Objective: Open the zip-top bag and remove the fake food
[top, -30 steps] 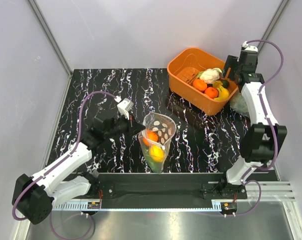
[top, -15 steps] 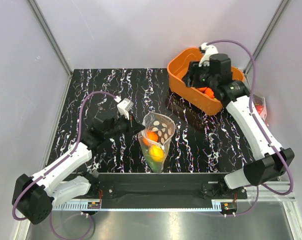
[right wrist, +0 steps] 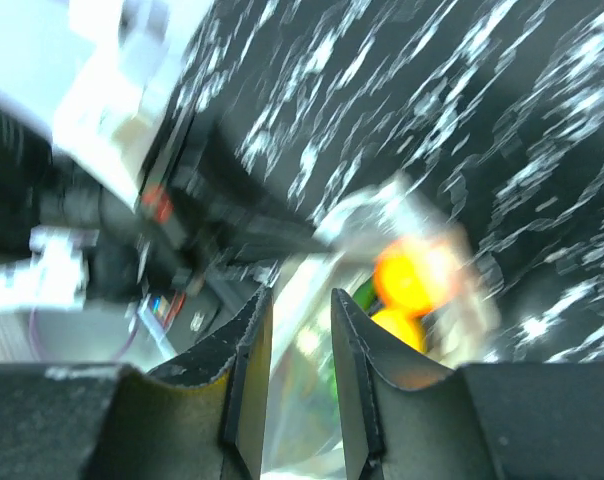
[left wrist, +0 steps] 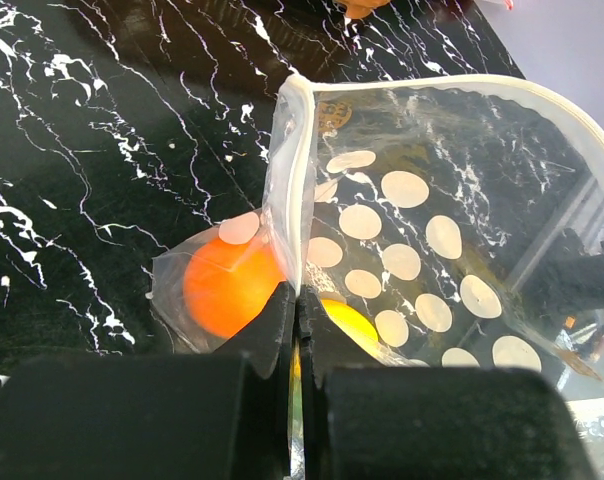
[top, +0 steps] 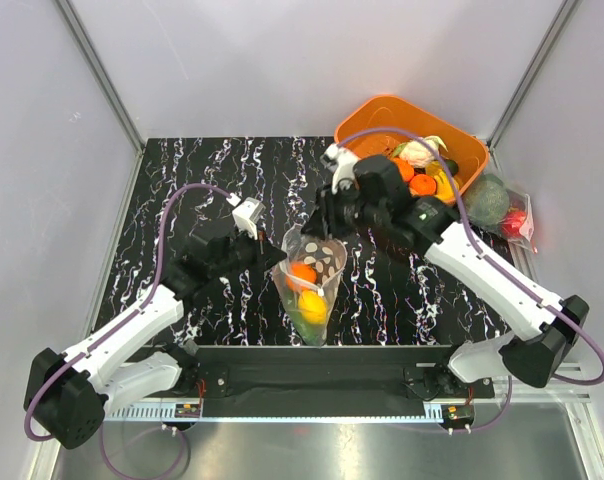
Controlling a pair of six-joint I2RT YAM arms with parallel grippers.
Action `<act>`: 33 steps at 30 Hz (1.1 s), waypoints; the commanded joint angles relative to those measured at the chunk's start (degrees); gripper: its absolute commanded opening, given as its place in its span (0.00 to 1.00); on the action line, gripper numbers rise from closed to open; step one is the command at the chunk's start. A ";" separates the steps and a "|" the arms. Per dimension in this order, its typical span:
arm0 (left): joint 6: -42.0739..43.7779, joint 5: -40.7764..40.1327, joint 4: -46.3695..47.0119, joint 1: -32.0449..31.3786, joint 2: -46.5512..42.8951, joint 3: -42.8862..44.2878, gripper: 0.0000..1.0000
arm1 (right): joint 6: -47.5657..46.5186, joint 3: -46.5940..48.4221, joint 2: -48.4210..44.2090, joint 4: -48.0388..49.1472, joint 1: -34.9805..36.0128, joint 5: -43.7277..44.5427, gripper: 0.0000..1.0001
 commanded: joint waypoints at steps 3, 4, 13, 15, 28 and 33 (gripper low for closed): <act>0.56 -1.06 0.98 -0.10 -1.25 2.15 0.00 | 3.32 -4.51 1.21 -4.36 5.90 2.36 0.36; 0.56 -0.97 1.06 -0.19 -1.25 2.15 0.00 | 3.23 -5.31 1.57 -4.97 6.86 3.15 0.36; 0.03 -0.79 1.42 -0.19 -2.48 0.66 0.00 | 6.22 -14.19 5.61 -4.64 12.49 15.11 0.38; -0.06 -0.97 1.59 -0.10 -2.65 0.13 0.00 | 7.71 -16.91 5.70 -2.97 13.37 16.85 0.40; -1.90 -1.14 2.03 -0.10 -4.15 -3.12 0.00 | 12.28 -22.19 9.48 6.35 18.12 22.76 0.54; -1.99 -0.88 2.03 -0.10 -4.41 -3.74 0.00 | 12.55 -22.46 12.03 6.89 18.29 25.57 0.59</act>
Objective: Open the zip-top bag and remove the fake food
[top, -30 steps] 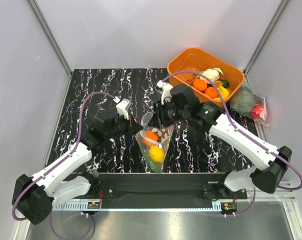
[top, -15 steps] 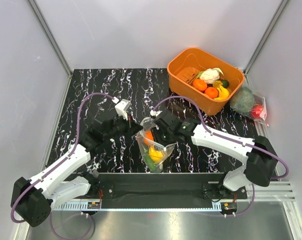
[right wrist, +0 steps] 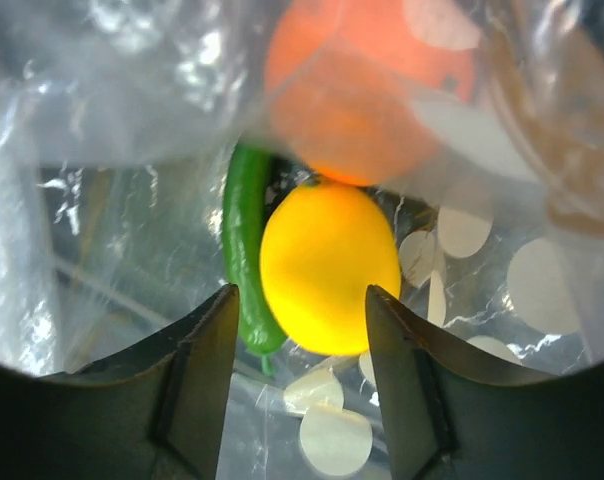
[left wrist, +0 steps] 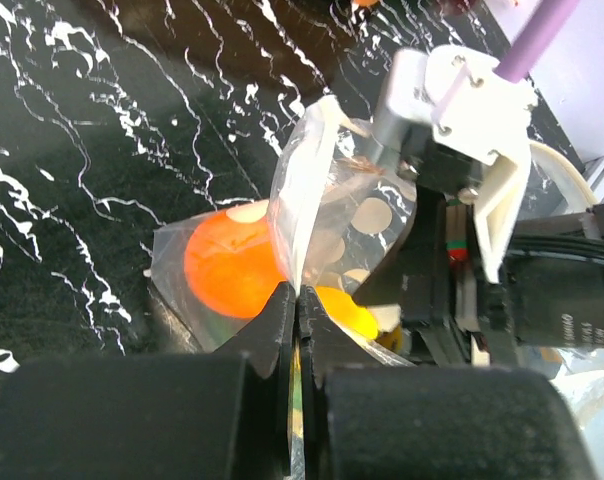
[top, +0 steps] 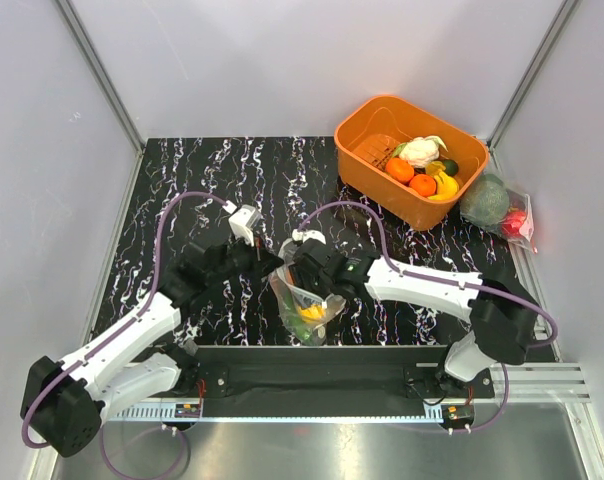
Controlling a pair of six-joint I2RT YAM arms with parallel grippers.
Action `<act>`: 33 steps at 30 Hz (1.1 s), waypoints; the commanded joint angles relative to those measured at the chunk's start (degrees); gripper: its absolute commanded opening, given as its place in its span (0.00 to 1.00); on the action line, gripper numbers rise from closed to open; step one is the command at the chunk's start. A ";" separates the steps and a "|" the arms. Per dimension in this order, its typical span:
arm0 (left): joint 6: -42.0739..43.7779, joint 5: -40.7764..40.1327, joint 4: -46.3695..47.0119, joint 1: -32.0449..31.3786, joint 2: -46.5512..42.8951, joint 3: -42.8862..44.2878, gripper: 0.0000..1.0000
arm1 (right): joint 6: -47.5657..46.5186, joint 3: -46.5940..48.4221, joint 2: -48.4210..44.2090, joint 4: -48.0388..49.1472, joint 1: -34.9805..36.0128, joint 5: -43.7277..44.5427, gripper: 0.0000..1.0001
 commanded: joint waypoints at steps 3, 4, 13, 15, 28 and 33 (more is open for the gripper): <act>-0.33 -0.25 1.88 -0.10 -1.66 -0.37 0.00 | 0.31 -0.84 2.68 2.42 0.68 5.18 0.67; -0.33 -0.16 1.79 -0.10 -1.75 -0.29 0.00 | 0.05 -1.10 2.94 2.60 0.77 5.18 0.69; -0.06 -0.25 1.53 -0.10 -1.31 0.07 0.00 | 1.01 -4.00 6.90 5.59 0.94 3.25 0.73; -0.06 -0.16 1.61 -0.19 -1.31 -0.02 0.00 | 1.27 -4.62 6.90 6.46 0.94 3.16 0.68; 0.11 0.63 2.23 -0.19 -0.34 -0.11 0.00 | -0.39 3.62 -1.70 1.99 0.94 7.64 0.28; 0.11 1.86 2.67 -0.27 0.18 0.06 0.00 | -3.03 7.76 -1.80 -0.39 0.94 9.93 0.27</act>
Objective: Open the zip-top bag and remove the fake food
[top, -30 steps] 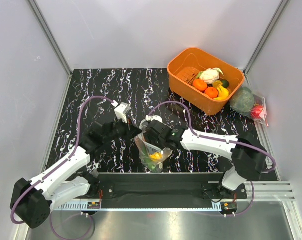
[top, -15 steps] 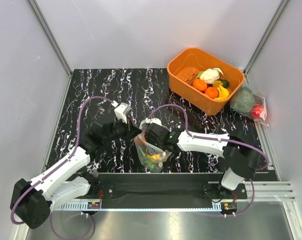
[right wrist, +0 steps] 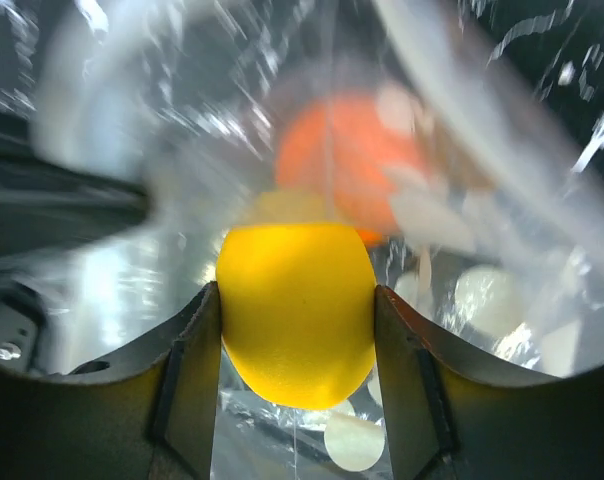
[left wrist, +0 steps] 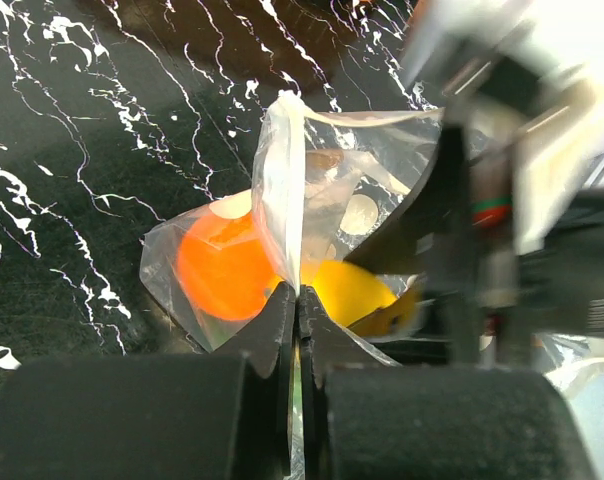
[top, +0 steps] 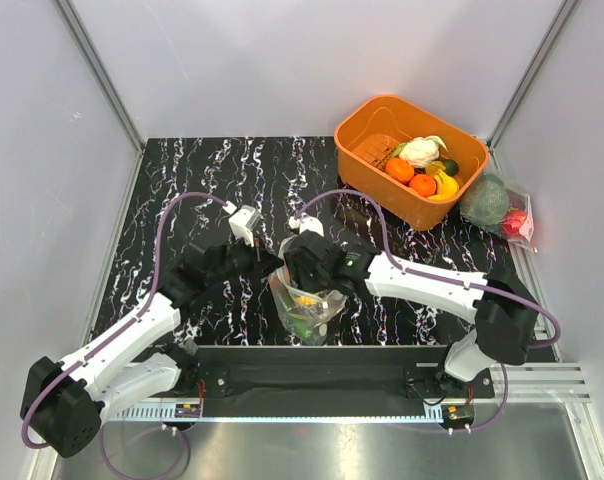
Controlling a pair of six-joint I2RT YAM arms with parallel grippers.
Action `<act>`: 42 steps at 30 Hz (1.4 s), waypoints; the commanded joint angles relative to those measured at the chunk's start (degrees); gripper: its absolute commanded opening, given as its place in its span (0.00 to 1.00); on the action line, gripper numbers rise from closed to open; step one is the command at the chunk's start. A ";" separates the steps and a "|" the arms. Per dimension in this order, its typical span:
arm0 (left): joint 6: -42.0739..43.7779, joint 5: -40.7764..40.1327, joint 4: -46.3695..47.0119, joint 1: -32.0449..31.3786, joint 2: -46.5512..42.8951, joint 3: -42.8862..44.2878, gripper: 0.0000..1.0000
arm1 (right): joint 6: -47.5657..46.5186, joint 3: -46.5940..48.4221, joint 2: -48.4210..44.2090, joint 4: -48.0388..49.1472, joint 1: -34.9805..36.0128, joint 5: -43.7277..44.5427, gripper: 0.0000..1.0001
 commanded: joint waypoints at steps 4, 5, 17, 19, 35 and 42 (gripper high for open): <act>0.29 1.84 2.60 -0.34 0.54 0.39 0.00 | -3.39 6.99 -2.24 -1.74 0.53 4.56 0.26; 0.37 1.49 2.34 -0.34 0.54 0.31 0.00 | -3.82 7.52 -2.41 -2.53 0.53 4.82 0.26; 0.37 0.88 2.07 -0.69 1.50 0.30 0.00 | -6.73 11.48 -13.13 -6.75 0.27 10.36 0.27; 0.29 0.79 1.90 -0.69 1.59 0.30 0.00 | -7.69 11.83 -15.14 -6.32 -0.08 10.19 0.27; 1.25 0.08 0.41 -0.69 1.42 0.92 0.00 | -21.22 18.24 -16.75 -6.85 -28.90 2.19 0.29; 1.61 -0.53 -0.30 -0.69 0.10 0.92 0.00 | -24.04 24.92 -5.16 -3.24 -47.80 -7.82 0.28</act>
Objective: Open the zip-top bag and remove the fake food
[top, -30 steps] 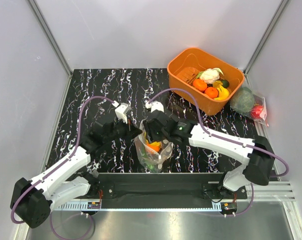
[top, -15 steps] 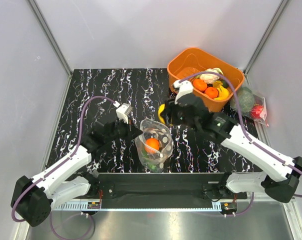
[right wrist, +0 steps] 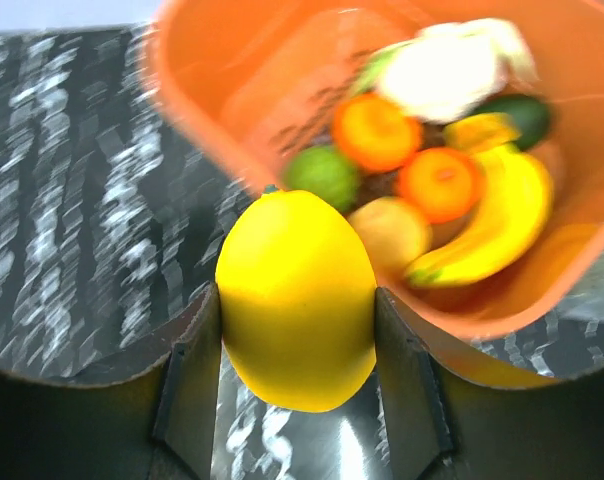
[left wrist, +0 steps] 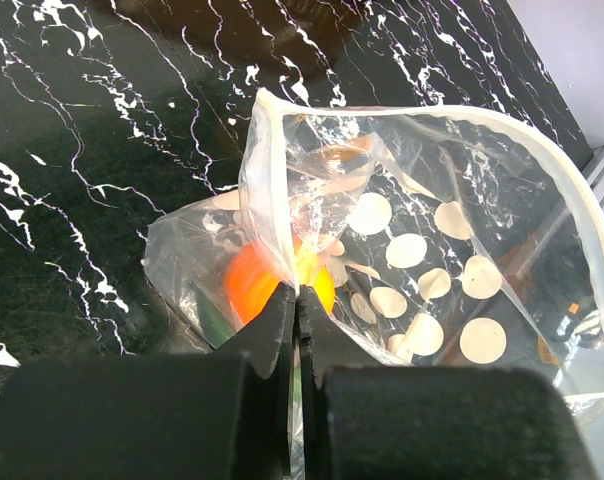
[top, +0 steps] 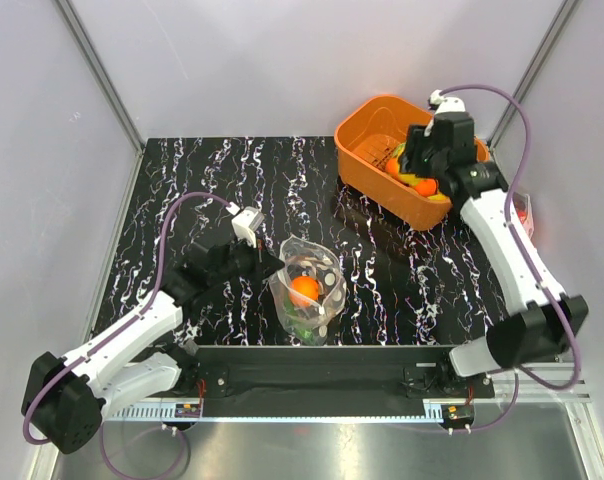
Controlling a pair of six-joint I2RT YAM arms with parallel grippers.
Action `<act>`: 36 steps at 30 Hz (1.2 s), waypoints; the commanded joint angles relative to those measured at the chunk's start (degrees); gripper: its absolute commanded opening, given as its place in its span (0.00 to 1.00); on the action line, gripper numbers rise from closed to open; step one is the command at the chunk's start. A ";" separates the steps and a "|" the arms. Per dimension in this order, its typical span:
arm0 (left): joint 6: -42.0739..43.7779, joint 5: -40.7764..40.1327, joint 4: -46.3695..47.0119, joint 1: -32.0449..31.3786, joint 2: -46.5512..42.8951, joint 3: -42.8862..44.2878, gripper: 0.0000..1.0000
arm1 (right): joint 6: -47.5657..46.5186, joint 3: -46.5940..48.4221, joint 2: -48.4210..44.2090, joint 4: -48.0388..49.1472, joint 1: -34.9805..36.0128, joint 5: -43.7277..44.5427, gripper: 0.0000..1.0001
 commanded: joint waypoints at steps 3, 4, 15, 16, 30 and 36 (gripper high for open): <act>1.52 -0.64 -0.34 -0.25 -1.04 1.18 0.00 | -2.97 7.37 9.59 3.96 -9.62 -6.86 0.27; 1.52 -0.64 -0.69 -0.25 -0.95 1.27 0.00 | -3.41 8.70 11.19 3.44 -10.50 -6.60 0.27; 1.61 -0.47 -0.78 -0.25 -1.04 1.27 0.00 | -3.42 17.59 22.72 0.09 -16.40 0.52 0.62; 1.52 -0.38 -0.78 -0.25 -0.95 1.18 0.00 | -3.33 17.42 22.63 0.18 -16.49 0.44 0.66; 1.69 -0.55 -0.87 -0.25 -0.69 1.27 0.00 | -2.62 12.32 12.89 0.00 -16.66 -4.12 0.89; 1.70 -0.99 -0.96 -0.25 -0.86 1.27 0.00 | -1.21 9.16 4.18 -2.27 -11.14 -8.10 0.85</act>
